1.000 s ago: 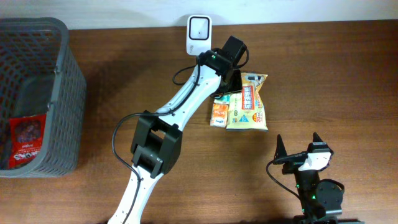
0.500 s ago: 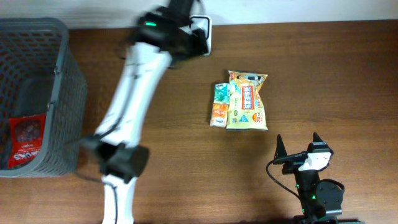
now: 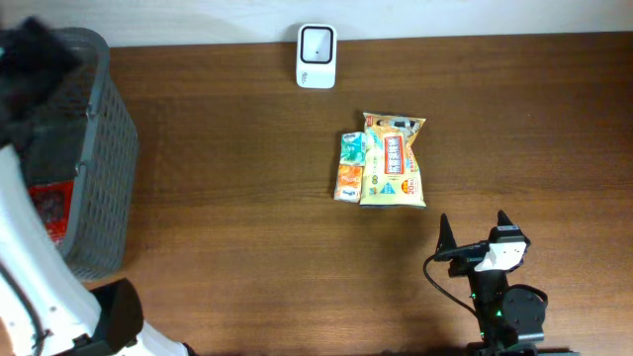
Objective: Scan the item barcode
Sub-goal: 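Pass the tissue pack by the scanner and place it beside the bag, then grasp the red snack bag in the basket with the left gripper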
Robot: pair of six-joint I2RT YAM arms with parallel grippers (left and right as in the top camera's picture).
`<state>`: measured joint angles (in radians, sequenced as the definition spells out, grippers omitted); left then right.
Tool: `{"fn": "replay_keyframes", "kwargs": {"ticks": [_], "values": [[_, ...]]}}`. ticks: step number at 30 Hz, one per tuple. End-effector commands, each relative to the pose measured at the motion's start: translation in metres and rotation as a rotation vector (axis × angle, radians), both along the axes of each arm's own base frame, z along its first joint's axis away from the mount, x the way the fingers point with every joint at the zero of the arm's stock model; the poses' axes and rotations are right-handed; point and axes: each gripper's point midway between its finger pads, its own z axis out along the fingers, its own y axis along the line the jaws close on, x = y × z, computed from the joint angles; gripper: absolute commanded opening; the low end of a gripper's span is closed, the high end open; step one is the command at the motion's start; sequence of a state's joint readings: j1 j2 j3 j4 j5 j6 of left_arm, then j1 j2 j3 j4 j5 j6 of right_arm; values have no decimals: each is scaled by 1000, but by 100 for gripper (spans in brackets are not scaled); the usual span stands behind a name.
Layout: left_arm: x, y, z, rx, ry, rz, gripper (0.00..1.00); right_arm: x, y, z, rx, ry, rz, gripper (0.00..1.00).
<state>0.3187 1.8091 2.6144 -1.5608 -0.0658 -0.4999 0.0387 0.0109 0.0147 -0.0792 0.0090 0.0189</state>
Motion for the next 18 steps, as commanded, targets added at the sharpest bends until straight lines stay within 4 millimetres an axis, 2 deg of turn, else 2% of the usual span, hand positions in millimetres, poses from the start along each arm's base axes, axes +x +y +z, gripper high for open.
{"fn": "replay_keyframes", "kwargs": {"ticks": [1, 4, 8, 15, 18], "values": [[-48, 70, 2, 193, 126, 215, 99, 0, -1, -4, -4, 4, -5, 99], [-58, 94, -19, 166, 209, 276, 99, 0, -1, -4, -4, 5, -5, 98], [-50, 109, -60, 126, 329, 287, 100, 0, -1, -4, -4, 5, -5, 99], [-17, 128, -171, 89, 599, 153, 100, 0, -1, -4, -4, 5, -5, 99], [-8, 137, -207, 97, 660, 112, 99, 0, -1, -4, -4, 5, -5, 99]]}}
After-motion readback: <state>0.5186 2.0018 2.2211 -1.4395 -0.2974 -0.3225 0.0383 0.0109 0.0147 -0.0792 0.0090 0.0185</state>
